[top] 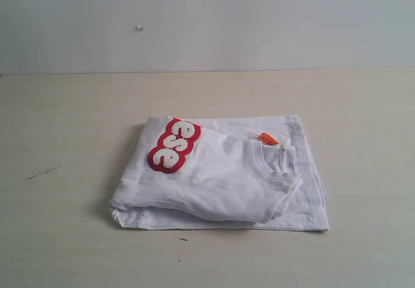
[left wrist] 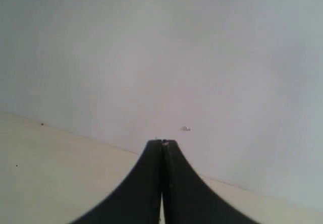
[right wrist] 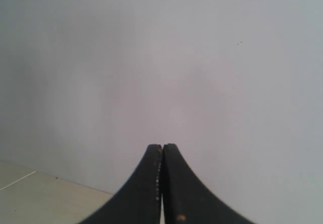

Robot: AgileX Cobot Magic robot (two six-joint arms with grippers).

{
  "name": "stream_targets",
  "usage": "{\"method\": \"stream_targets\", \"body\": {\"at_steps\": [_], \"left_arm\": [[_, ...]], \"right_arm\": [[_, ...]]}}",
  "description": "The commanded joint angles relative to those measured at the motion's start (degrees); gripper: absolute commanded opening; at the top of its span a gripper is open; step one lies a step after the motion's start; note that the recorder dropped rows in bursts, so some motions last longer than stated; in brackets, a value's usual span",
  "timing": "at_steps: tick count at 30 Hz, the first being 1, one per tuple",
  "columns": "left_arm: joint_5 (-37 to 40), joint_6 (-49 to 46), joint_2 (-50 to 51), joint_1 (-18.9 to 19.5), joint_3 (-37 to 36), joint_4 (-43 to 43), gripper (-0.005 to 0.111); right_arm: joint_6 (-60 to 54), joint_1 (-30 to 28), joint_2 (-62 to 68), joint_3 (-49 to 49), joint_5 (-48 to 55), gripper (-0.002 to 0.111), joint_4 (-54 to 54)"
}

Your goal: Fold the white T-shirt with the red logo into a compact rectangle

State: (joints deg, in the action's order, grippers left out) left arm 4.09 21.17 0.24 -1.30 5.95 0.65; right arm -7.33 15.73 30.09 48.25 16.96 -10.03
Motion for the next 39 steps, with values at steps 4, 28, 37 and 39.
{"method": "stream_targets", "body": {"at_steps": [4, 28, 37, 39], "left_arm": [[-1.1, 0.1, -0.2, 0.2, -5.4, 0.5, 0.0], [11.4, -16.1, -0.2, 0.2, -5.9, 0.4, 0.0], [16.2, -19.5, -0.2, 0.2, -5.9, 0.4, 0.0], [16.2, -19.5, -0.2, 0.2, -5.9, 0.4, 0.0]], "right_arm": [[-0.1, -0.2, -0.2, -0.5, -0.4, 0.0, -0.1], [-0.1, -0.2, -0.2, -0.5, -0.4, 0.0, -0.1], [-0.1, -0.2, -0.2, -0.5, -0.4, 0.0, -0.1], [-0.1, -0.2, -0.2, -0.5, -0.4, 0.0, -0.1]]}}
